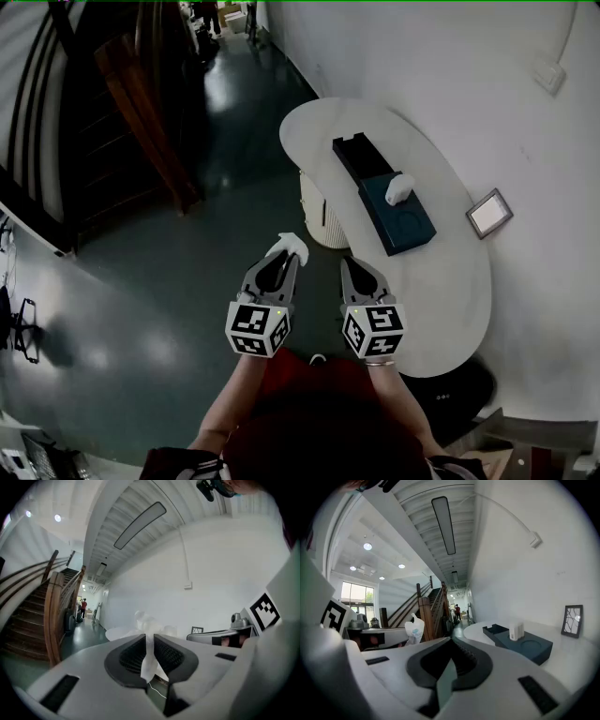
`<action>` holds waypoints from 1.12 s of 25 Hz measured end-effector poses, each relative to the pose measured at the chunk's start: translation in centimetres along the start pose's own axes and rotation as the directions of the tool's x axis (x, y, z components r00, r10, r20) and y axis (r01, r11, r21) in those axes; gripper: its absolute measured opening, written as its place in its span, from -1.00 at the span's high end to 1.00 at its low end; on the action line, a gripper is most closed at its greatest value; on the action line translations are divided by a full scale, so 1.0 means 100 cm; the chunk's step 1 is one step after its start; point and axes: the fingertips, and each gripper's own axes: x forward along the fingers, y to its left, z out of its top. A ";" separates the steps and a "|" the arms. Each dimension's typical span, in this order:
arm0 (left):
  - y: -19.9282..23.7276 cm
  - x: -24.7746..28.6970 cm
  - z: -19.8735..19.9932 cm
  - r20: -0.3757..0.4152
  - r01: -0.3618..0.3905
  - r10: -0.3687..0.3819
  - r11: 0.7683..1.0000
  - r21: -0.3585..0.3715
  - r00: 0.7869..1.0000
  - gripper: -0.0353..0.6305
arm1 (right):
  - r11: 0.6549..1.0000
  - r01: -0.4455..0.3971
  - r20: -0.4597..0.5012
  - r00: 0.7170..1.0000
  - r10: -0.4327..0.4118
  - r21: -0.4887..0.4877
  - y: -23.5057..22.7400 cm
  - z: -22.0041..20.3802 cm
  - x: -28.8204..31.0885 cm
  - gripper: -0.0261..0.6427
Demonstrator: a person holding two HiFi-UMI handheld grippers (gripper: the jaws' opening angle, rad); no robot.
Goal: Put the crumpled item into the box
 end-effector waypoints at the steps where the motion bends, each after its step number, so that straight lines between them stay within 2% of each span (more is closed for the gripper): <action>1: -0.001 0.001 0.000 0.001 0.001 -0.001 1.000 0.003 1.000 0.69 | 1.000 -0.002 0.003 1.000 0.002 -0.006 0.000 0.000 0.000 0.88; 8: -0.002 0.005 -0.001 0.003 -0.013 0.013 1.000 0.010 1.000 0.69 | 0.999 -0.011 0.017 1.000 0.012 -0.032 -0.002 0.003 -0.003 0.88; 18: 0.004 0.016 -0.004 -0.015 -0.019 0.019 1.000 0.014 1.000 0.69 | 0.998 -0.060 0.020 0.998 0.060 -0.002 -0.005 -0.003 0.009 0.88; 28: 0.041 0.063 -0.014 -0.042 0.004 -0.004 1.000 -0.013 0.999 0.69 | 1.000 -0.018 -0.022 1.000 0.018 -0.002 -0.025 -0.008 0.060 0.88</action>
